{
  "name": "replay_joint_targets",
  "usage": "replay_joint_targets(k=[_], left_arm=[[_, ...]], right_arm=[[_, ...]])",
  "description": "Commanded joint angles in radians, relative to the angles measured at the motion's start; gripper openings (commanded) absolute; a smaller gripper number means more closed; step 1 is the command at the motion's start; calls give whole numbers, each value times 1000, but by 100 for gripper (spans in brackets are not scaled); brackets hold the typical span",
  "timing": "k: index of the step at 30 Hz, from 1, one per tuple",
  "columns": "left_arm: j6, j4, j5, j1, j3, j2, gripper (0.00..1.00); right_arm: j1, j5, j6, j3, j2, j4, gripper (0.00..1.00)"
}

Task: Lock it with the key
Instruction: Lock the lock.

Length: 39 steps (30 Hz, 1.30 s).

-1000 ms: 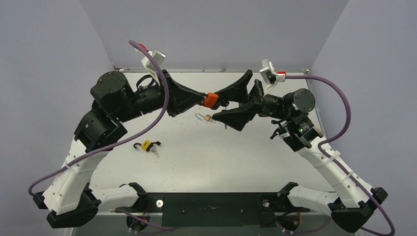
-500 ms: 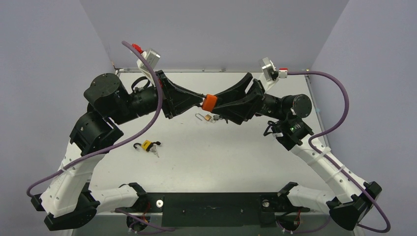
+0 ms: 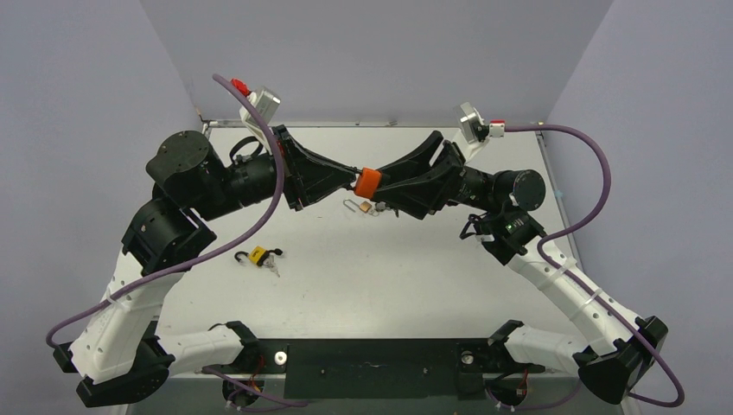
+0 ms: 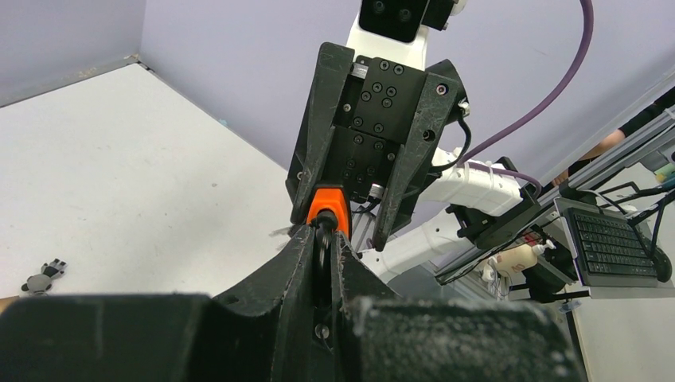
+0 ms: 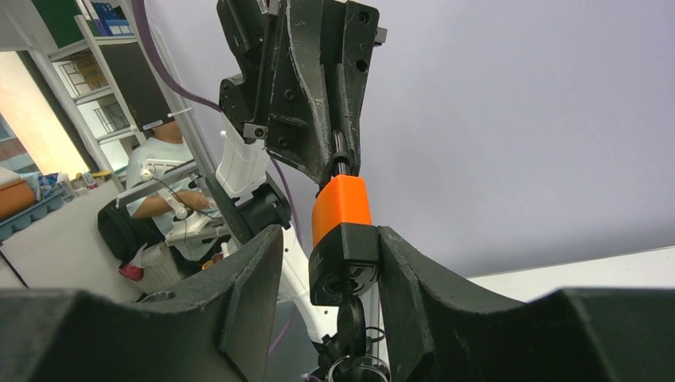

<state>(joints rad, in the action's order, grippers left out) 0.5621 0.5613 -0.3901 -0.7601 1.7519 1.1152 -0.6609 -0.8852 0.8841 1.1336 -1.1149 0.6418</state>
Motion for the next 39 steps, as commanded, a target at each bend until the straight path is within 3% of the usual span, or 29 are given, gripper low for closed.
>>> replay_joint_targets(k=[1, 9, 14, 18, 22, 24, 27, 29, 39], left_arm=[[-1, -135, 39, 0, 4, -18, 0], [0, -137, 38, 1, 3, -20, 0], [-1, -138, 38, 0, 0, -23, 0], [-5, -136, 30, 1, -12, -26, 0], [-35, -98, 30, 0, -42, -40, 0], [-66, -39, 31, 1, -44, -46, 8], [-108, -4, 30, 2, -43, -62, 24], [-132, 25, 34, 2, -32, -67, 28], [-173, 83, -50, 2, -31, -56, 31]], right_arm=[[-13, -25, -9, -6, 5, 49, 43], [-19, -13, -54, -3, 7, -19, 43], [-19, -4, -57, -4, 12, -21, 38], [-18, 6, -57, 0, 22, -25, 28], [-16, 26, -74, 15, 45, -71, 8], [-13, 36, -94, 22, 59, -121, 0], [-12, 38, -125, 26, 83, -186, 0], [-12, 38, -141, 24, 97, -220, 0], [-12, 40, -190, 12, 145, -315, 0]])
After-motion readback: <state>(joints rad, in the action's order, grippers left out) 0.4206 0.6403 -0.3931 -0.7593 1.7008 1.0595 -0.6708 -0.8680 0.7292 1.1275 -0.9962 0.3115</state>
